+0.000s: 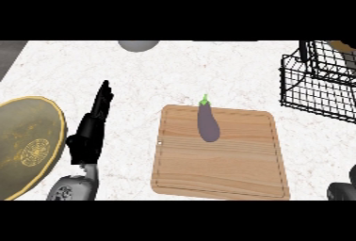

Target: Pick the can from the cutting board and place it in the tiered basket

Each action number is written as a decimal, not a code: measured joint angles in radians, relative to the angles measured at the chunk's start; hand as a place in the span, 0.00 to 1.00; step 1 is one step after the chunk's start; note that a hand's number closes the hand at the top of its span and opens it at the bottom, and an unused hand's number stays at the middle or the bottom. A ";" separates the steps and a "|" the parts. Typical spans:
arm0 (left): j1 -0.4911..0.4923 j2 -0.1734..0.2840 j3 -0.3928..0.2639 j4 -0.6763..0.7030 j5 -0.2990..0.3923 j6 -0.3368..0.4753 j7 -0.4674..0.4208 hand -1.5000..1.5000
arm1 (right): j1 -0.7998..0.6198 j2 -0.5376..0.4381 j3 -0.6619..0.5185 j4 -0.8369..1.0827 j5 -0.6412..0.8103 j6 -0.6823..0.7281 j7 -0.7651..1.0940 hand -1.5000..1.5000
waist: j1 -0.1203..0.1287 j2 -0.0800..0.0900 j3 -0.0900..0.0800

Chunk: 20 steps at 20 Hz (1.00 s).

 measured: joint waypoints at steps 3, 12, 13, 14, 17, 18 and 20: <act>-0.009 0.004 0.012 0.009 0.012 -0.010 -0.004 0.50 | 0.004 -0.049 -0.001 0.080 -0.002 -0.063 -0.021 1.00 | 0.001 0.001 0.000; -0.005 0.000 0.008 0.007 0.006 -0.011 -0.008 0.50 | 0.021 -0.247 0.008 0.369 0.006 -0.256 -0.173 1.00 | 0.003 0.003 0.001; -0.021 -0.003 0.011 0.020 0.004 -0.007 -0.002 0.50 | 0.034 -0.256 0.012 0.385 0.008 -0.276 -0.186 1.00 | 0.001 0.002 0.000; -0.030 0.000 0.018 0.029 0.011 -0.013 -0.002 0.50 | 0.042 -0.270 0.014 0.416 0.010 -0.310 -0.206 1.00 | 0.002 0.003 0.001; -0.025 0.003 0.015 0.007 0.005 -0.013 0.009 0.50 | 0.052 -0.295 0.014 0.503 0.010 -0.371 -0.236 1.00 | 0.004 0.003 0.001; -0.024 0.005 0.018 0.013 0.010 -0.018 0.001 0.50 | 0.054 -0.287 -0.009 0.530 0.001 -0.402 -0.228 0.00 | 0.005 0.003 0.001; -0.017 0.012 0.023 0.003 0.013 -0.022 0.004 0.50 | 0.060 -0.268 -0.068 0.546 -0.028 -0.457 -0.202 0.00 | 0.005 0.003 0.001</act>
